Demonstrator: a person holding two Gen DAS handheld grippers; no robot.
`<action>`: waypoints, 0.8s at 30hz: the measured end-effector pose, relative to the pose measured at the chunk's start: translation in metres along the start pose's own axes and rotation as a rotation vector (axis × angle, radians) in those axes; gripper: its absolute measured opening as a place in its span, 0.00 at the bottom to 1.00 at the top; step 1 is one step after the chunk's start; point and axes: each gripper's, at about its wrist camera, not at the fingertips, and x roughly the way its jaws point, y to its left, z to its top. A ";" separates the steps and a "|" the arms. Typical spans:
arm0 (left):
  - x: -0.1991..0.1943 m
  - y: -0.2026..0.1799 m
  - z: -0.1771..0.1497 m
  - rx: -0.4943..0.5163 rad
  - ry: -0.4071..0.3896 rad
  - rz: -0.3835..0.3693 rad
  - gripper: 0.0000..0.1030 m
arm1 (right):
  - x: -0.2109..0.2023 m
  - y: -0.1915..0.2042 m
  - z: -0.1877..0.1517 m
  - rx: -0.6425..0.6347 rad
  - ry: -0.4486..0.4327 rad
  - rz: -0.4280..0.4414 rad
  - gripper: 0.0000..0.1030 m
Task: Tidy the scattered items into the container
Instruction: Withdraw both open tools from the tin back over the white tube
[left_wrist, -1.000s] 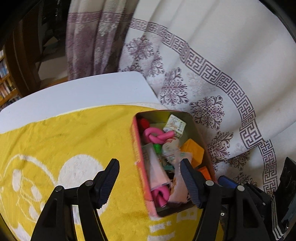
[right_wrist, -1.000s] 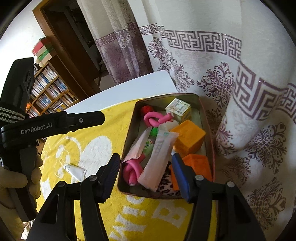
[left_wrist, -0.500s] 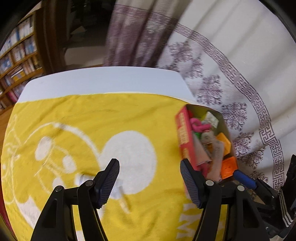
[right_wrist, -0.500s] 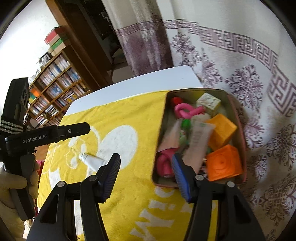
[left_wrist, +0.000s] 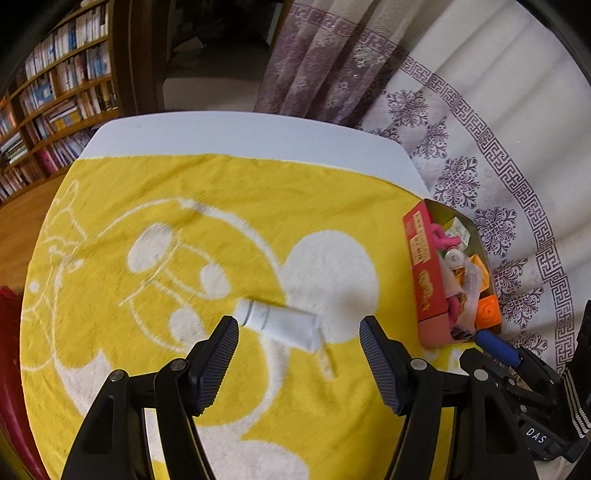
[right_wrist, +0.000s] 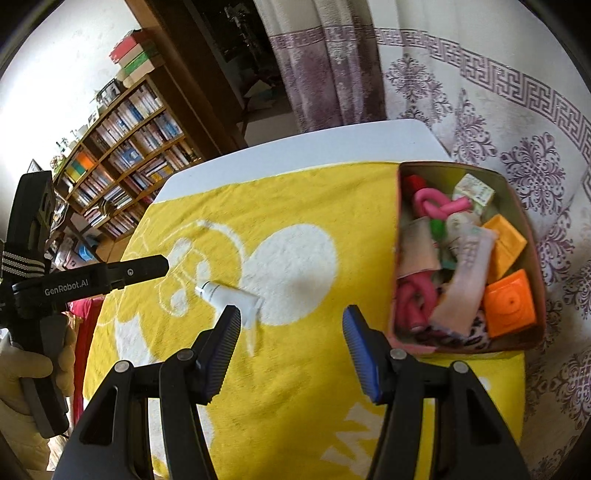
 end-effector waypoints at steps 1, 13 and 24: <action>-0.001 0.007 -0.003 -0.006 0.004 0.002 0.68 | 0.002 0.004 -0.002 -0.003 0.005 -0.001 0.60; -0.007 0.066 -0.026 -0.042 0.042 0.026 0.68 | 0.040 0.048 -0.021 -0.023 0.088 -0.001 0.59; 0.014 0.096 -0.034 -0.014 0.120 0.004 0.68 | 0.075 0.070 -0.040 0.000 0.149 -0.051 0.58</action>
